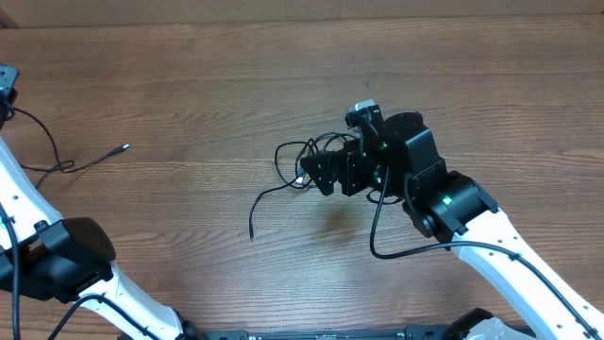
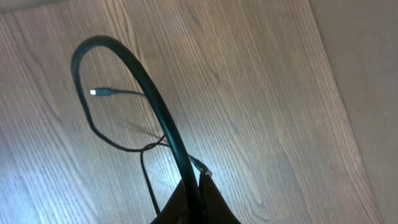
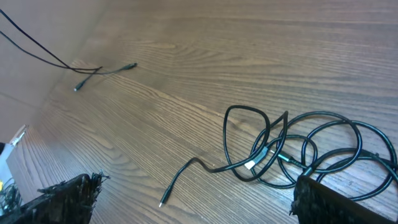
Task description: Untangle cables
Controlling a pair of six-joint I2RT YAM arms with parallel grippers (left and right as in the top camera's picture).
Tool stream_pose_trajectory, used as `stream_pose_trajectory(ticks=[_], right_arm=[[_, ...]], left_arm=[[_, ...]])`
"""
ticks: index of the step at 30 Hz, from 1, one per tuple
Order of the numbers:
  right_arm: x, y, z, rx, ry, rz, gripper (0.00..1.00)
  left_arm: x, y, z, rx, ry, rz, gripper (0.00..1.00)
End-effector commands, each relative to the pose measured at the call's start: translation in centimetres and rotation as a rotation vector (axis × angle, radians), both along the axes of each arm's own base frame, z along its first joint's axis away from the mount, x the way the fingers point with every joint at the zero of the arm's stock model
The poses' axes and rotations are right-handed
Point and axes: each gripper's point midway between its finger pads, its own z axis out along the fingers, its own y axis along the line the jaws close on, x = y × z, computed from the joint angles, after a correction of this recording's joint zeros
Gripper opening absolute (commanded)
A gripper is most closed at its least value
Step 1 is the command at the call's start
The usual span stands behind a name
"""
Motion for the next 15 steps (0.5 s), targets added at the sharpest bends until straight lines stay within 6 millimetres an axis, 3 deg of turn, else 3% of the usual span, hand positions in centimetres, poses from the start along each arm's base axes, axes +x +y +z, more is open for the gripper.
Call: stream_pose_trajectory(ticks=[1, 4, 8, 13, 15], right_arm=[[0.7, 0.1, 0.0, -0.007, -0.003, -0.012, 1.0], [0.8, 0.2, -0.4, -0.012, 0.005, -0.012, 1.0], [0.8, 0.2, -0.4, -0.012, 0.006, -0.012, 1.0], [0.8, 0.2, -0.4, -0.013, 0.006, -0.012, 1.0], [0.8, 0.2, -0.5, -0.013, 0.007, -0.012, 1.0]], left_arm=[[2.1, -1.4, 0.6, -0.05, -0.081, -0.116, 0.04], [4.6, -4.1, 2.6, -0.094, -0.215, -0.332, 0.04], [7.6, -8.7, 7.7, -0.077, -0.444, -0.67, 0.04], [9.2, -13.2, 13.7, -0.006, -0.683, -0.935, 0.04], [10.0, -16.5, 16.3, 0.077, -0.793, -1.135, 0.04]])
